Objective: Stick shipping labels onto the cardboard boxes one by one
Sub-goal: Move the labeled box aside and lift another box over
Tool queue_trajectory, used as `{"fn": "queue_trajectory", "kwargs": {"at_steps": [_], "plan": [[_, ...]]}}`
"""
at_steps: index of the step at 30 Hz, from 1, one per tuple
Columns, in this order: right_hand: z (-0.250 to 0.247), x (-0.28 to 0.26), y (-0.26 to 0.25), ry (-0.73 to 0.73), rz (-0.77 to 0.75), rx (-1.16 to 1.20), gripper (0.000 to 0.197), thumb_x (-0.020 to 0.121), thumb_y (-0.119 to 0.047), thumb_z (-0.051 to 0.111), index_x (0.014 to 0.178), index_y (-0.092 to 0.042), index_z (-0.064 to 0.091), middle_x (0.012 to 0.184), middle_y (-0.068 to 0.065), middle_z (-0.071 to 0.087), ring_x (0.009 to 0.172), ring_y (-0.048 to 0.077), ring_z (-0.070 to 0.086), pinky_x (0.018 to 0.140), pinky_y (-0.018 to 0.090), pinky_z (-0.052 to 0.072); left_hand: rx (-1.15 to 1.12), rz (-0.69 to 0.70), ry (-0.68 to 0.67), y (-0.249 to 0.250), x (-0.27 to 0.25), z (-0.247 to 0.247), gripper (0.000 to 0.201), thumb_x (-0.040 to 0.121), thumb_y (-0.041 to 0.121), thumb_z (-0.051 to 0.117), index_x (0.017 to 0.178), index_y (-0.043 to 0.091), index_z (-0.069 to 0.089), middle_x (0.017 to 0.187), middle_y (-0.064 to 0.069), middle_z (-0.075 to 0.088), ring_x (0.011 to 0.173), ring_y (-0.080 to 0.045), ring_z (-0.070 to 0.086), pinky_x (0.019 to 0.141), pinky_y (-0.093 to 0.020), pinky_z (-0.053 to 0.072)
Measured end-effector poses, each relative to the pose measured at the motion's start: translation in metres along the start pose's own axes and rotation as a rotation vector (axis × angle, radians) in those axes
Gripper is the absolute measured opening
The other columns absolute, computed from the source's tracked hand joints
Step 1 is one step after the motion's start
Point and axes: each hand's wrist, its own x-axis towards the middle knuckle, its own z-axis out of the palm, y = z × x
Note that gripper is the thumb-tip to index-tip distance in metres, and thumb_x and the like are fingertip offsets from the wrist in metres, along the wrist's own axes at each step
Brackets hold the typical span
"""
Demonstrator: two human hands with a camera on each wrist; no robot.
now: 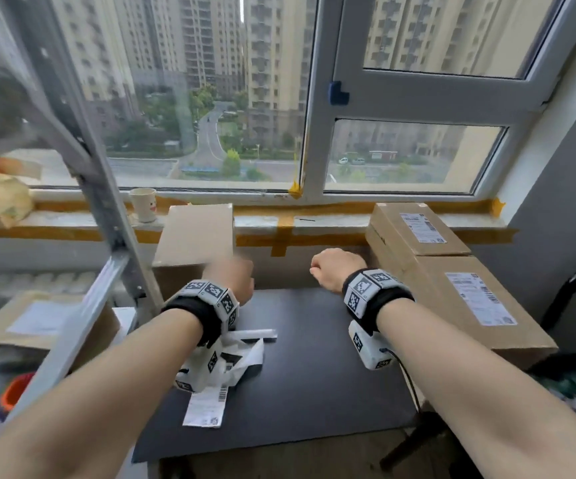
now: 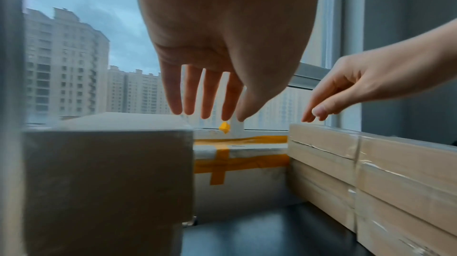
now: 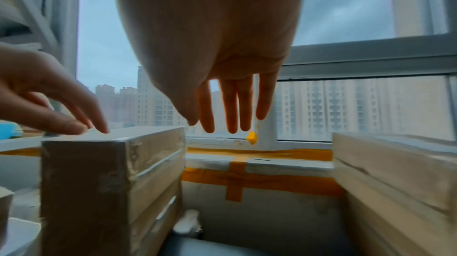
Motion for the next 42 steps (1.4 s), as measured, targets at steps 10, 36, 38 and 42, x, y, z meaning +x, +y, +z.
{"fn": "queue_trajectory", "kwargs": {"at_steps": [10, 36, 38, 42], "plan": [[0.007, 0.075, -0.121, 0.004, -0.158, 0.073, 0.034, 0.097, -0.034, 0.037, 0.114, -0.014, 0.059, 0.117, 0.008, 0.062, 0.107, 0.029, 0.059, 0.084, 0.039, 0.048, -0.127, -0.347, -0.027, -0.120, -0.003, 0.000, 0.031, 0.092, 0.025, 0.044, 0.116, 0.010, 0.055, 0.116, -0.011, 0.061, 0.106, -0.029, 0.059, 0.090, -0.041, 0.050], [0.028, 0.117, -0.075, 0.059, -0.011, 1.415, 0.058, 0.083, 0.004, 0.062, 0.136, -0.010, 0.043, 0.132, 0.011, 0.054, 0.117, 0.018, 0.051, 0.098, 0.035, 0.047, -1.217, -0.580, 0.227, -0.115, 0.052, 0.018, 0.026, 0.086, 0.014, 0.063, 0.111, 0.008, 0.060, 0.104, -0.008, 0.063, 0.100, -0.026, 0.062, 0.093, -0.044, 0.052], [0.029, 0.110, -0.052, 0.081, 0.030, 1.451, 0.059, 0.084, 0.007, 0.060, 0.137, -0.011, 0.042, 0.132, 0.012, 0.053, 0.115, 0.019, 0.053, 0.090, 0.032, 0.050, -1.282, -0.515, 0.189, -0.093, 0.058, 0.020, 0.036, 0.088, 0.011, 0.060, 0.123, 0.008, 0.056, 0.110, -0.012, 0.064, 0.098, -0.027, 0.063, 0.090, -0.046, 0.053], [0.039, 0.092, 0.001, 0.110, 0.147, 1.478, 0.064, 0.083, 0.010, 0.057, 0.141, -0.010, 0.037, 0.133, 0.009, 0.051, 0.117, 0.019, 0.052, 0.083, 0.027, 0.051, -1.331, -0.389, 0.065, -0.046, 0.072, 0.041, 0.042, 0.091, 0.006, 0.053, 0.133, 0.012, 0.050, 0.117, -0.020, 0.062, 0.092, -0.025, 0.059, 0.082, -0.043, 0.055]]}}
